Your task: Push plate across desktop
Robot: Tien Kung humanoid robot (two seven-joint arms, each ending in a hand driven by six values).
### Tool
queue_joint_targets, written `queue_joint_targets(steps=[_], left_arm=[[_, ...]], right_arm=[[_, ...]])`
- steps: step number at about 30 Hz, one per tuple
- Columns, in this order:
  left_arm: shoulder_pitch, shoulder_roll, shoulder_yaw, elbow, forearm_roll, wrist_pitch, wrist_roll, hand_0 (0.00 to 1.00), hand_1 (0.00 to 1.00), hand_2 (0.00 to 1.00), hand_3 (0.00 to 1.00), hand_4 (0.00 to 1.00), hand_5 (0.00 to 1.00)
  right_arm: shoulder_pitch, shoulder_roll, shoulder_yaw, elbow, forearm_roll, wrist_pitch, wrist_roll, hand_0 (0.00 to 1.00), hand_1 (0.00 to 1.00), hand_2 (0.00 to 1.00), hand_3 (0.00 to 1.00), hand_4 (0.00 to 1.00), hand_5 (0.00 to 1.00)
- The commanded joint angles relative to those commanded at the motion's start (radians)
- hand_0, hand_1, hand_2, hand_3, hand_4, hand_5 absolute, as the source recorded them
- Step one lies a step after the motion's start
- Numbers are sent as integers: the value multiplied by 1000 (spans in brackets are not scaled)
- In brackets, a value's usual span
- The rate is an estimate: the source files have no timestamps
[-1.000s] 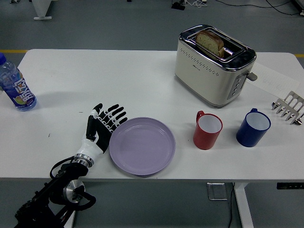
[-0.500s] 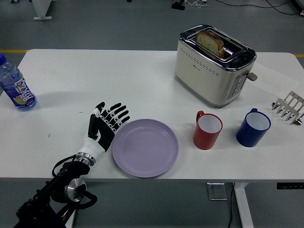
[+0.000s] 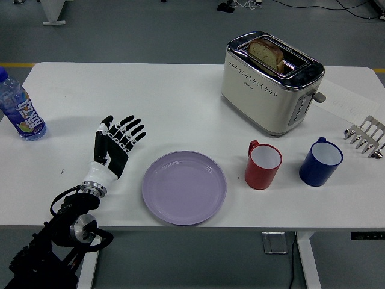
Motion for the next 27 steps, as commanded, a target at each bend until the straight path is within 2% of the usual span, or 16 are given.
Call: queue_joint_targets(steps=[5, 7, 10, 11, 14, 18, 21, 27], left_arm=[[9, 0, -96, -24, 39, -10, 66, 726, 736, 698, 636, 533, 998], [16, 9, -139, -35, 54, -14, 97, 726, 736, 698, 636, 533, 998], [33, 44, -208, -55, 70, -21, 145, 726, 736, 698, 636, 533, 998], [34, 47, -216, -56, 71, -21, 149, 728, 738, 699, 649, 536, 998], [57, 90, -265, -75, 71, -22, 178, 728, 738, 699, 649, 536, 998], [85, 139, -317, -87, 60, -19, 198, 728, 741, 700, 650, 535, 998], [102, 156, -378, -94, 40, -6, 195, 728, 741, 700, 650, 535, 998], [135, 181, -440, -99, 29, 11, 193, 732, 742, 703, 649, 539, 998]], right_arm=[[-3, -2, -4, -1, 8, -1, 4, 577, 518, 610, 561, 212, 522], [-4, -2, -4, -1, 11, -2, 5, 577, 518, 610, 561, 212, 522], [-6, -3, -7, -2, 18, -3, 7, 577, 518, 610, 561, 212, 522], [-7, -3, -7, -2, 19, -3, 7, 578, 518, 611, 562, 213, 521], [-7, -2, -9, -2, 24, -5, 7, 578, 518, 611, 562, 213, 521], [-6, -2, -14, -2, 35, -7, 9, 578, 518, 611, 562, 213, 520], [-7, -2, -15, -2, 38, -8, 9, 578, 518, 611, 562, 213, 520], [-10, -1, -17, -1, 42, -10, 9, 577, 518, 610, 561, 213, 520]])
